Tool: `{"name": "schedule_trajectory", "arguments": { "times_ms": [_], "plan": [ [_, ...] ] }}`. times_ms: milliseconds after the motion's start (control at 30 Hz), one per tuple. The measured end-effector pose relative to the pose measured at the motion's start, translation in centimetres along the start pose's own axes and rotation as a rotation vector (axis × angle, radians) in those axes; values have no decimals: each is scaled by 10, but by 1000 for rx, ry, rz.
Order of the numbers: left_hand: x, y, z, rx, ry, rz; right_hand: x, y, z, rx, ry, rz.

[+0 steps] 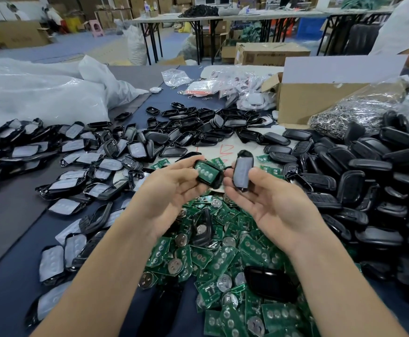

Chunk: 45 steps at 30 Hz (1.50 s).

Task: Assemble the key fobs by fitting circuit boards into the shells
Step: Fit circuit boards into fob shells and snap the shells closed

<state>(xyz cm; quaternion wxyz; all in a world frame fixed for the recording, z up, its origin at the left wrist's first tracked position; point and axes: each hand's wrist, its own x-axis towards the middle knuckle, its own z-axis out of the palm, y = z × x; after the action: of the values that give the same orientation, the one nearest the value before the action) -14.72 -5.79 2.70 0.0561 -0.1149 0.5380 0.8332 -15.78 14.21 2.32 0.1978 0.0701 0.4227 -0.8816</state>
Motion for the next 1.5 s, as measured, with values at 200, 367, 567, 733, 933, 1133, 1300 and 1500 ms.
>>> {"name": "schedule_trajectory", "arguments": {
  "times_ms": [200, 367, 567, 733, 933, 1133, 1300, 1500],
  "plan": [
    [-2, 0, 3, -40, 8, -35, 1, 3, -2, -49, -68, 57],
    [-2, -6, 10, 204, 67, 0, 2, 8, 3, -173, -41, 17],
    [-5, -20, 18, 585, 173, 276, 3, 15, 4, -377, -42, -67],
    [-6, -19, 20, 586, 205, 307, 2, 18, 7, -492, -55, -117],
    [-6, -20, 21, 561, 219, 316, 3, 18, 7, -477, -34, -146],
    [-2, -25, 23, 606, 235, 332, 2, 22, 6, -582, -14, -230],
    [-2, -24, 23, 672, 281, 434, 3, 24, 8, -549, -50, -202],
    [-1, -28, 22, 666, 259, 458, 4, 24, 5, -604, -42, -249]
  ]
}}
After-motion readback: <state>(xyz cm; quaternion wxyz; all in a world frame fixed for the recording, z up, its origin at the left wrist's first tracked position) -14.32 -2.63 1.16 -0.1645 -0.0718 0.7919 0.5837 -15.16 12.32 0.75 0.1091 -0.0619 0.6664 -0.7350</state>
